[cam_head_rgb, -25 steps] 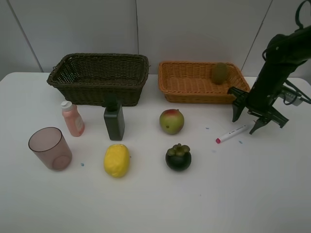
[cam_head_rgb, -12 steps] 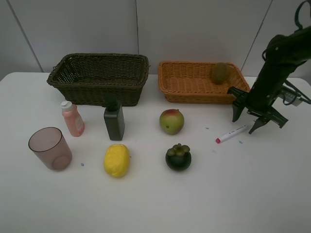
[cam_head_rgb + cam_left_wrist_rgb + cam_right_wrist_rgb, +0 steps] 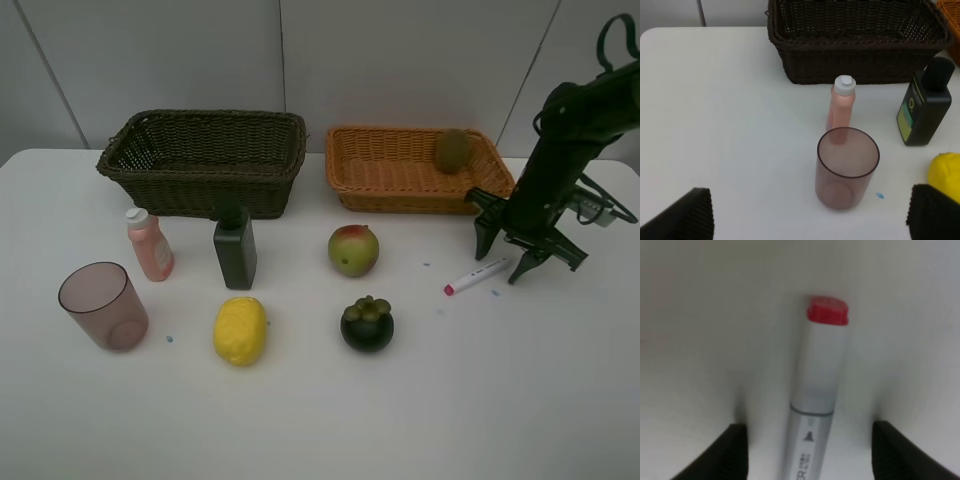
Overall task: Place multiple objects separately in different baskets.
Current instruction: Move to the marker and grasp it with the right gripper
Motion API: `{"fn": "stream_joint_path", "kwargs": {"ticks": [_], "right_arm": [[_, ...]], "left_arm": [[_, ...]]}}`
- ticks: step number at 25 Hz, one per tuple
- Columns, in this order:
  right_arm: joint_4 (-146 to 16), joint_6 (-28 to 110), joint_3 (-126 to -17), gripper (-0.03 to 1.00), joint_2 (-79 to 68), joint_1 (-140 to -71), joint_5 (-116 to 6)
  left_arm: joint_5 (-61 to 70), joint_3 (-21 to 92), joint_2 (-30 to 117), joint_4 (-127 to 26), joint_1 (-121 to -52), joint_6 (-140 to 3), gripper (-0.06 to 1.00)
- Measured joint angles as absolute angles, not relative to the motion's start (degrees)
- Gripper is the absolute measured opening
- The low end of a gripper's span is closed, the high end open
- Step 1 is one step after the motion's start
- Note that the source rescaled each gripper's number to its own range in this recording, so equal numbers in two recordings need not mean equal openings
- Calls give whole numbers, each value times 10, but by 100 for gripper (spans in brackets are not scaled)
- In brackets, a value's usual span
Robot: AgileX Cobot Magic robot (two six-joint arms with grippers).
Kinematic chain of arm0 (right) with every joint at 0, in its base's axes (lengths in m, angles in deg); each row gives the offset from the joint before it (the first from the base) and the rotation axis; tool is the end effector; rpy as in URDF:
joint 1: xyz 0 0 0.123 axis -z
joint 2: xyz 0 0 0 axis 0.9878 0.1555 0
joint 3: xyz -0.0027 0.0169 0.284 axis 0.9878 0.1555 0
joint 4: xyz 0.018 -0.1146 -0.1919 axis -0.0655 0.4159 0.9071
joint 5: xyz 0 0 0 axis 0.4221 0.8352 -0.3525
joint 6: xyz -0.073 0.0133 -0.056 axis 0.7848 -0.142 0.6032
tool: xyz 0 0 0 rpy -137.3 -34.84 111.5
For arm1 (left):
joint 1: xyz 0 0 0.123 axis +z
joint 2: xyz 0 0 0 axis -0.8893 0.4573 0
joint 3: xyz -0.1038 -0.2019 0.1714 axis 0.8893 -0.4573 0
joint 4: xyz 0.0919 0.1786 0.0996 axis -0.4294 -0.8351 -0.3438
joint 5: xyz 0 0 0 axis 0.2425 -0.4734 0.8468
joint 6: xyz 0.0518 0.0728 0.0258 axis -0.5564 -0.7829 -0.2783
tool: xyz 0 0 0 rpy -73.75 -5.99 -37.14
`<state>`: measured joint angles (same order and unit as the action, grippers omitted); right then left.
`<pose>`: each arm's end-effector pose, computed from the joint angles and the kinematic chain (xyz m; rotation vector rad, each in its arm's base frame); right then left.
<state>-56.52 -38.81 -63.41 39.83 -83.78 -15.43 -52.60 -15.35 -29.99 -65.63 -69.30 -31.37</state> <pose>0.3510 0.0163 0.1296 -1.4232 -2.7997 0.0085 -0.0296 0.0051 0.2634 0.0606 2.0344 -0.0789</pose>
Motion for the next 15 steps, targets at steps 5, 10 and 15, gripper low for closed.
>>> {"fn": "stream_joint_path", "kwargs": {"ticks": [5,10,15], "right_arm": [[-565,-388,-634,42,398,-838,-157],[-565,-388,-634,14,398,-838,-159],[-565,-369,-634,0,398,-838,-168]], "left_arm": [[-526,-154,-300,-656,-693,-314,100],[-526,-154,-300,-656,-693,-314,100],[-526,-154,-300,-656,-693,-314,100]]}}
